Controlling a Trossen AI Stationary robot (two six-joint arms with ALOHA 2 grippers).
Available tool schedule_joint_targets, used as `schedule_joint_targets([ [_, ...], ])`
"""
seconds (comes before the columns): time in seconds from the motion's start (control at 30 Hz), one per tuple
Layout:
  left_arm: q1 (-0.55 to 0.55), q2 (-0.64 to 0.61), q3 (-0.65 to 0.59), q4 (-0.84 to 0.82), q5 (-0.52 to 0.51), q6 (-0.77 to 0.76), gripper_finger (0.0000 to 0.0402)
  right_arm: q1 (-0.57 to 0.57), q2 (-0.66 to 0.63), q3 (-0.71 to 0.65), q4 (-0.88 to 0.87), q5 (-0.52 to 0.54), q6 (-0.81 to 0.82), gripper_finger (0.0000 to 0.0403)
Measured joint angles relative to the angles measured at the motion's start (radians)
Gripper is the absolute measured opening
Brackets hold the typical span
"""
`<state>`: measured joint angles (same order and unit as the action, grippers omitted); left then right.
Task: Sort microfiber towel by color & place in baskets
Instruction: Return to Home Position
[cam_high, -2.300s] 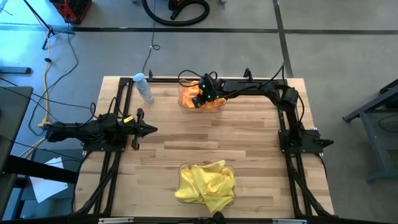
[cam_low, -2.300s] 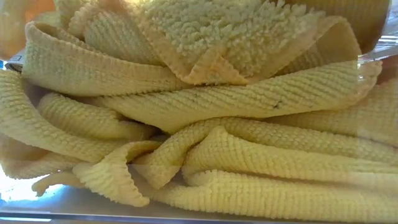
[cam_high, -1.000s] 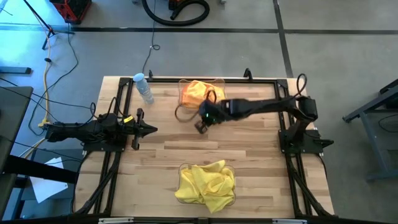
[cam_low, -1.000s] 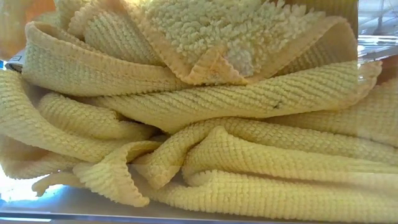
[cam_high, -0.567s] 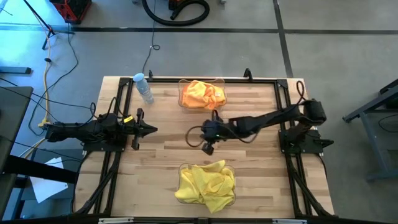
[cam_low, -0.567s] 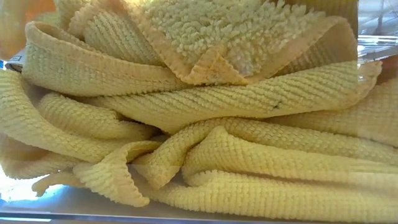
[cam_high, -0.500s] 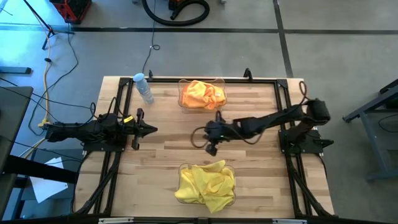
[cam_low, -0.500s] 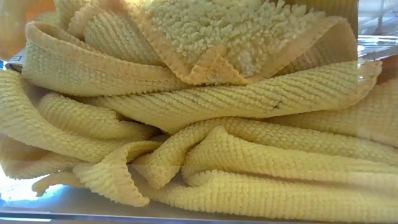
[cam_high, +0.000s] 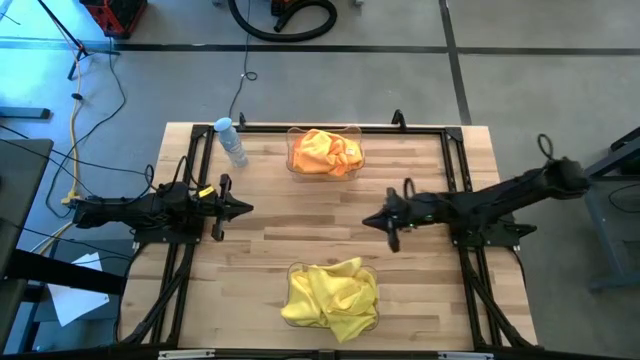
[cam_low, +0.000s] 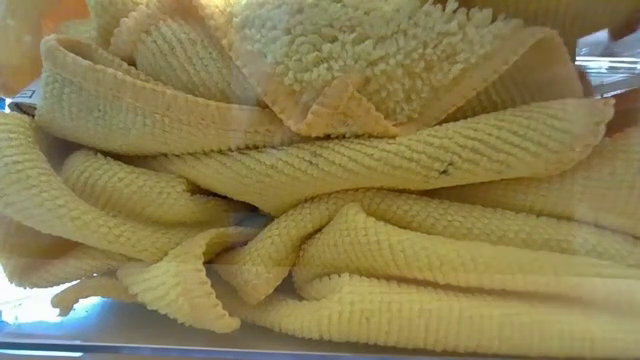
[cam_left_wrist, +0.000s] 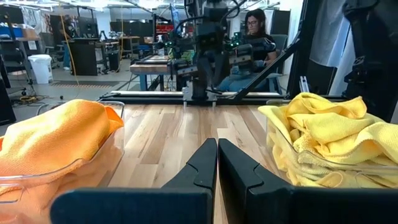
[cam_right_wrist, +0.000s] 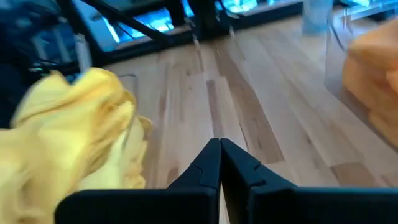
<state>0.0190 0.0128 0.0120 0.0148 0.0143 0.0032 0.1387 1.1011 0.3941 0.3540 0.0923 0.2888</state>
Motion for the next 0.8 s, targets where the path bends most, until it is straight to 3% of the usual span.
schedule_joint_targets([
  [0.3, 0.0, 0.0, 0.0, 0.0, 0.0, 0.0, 0.0003, 0.005, -0.337, -0.187, 0.009, -0.005, -0.099, 0.0],
  [0.47, 0.0, 0.0, 0.0, 0.0, 0.0, 0.0, 0.0003, -0.023, -0.502, -0.286, 0.022, -0.082, -0.099, 0.0],
  [0.8, 0.0, 0.0, 0.0, 0.0, 0.0, 0.0, 0.0003, -0.107, -0.744, -0.353, -0.009, -0.179, -0.106, 0.0],
])
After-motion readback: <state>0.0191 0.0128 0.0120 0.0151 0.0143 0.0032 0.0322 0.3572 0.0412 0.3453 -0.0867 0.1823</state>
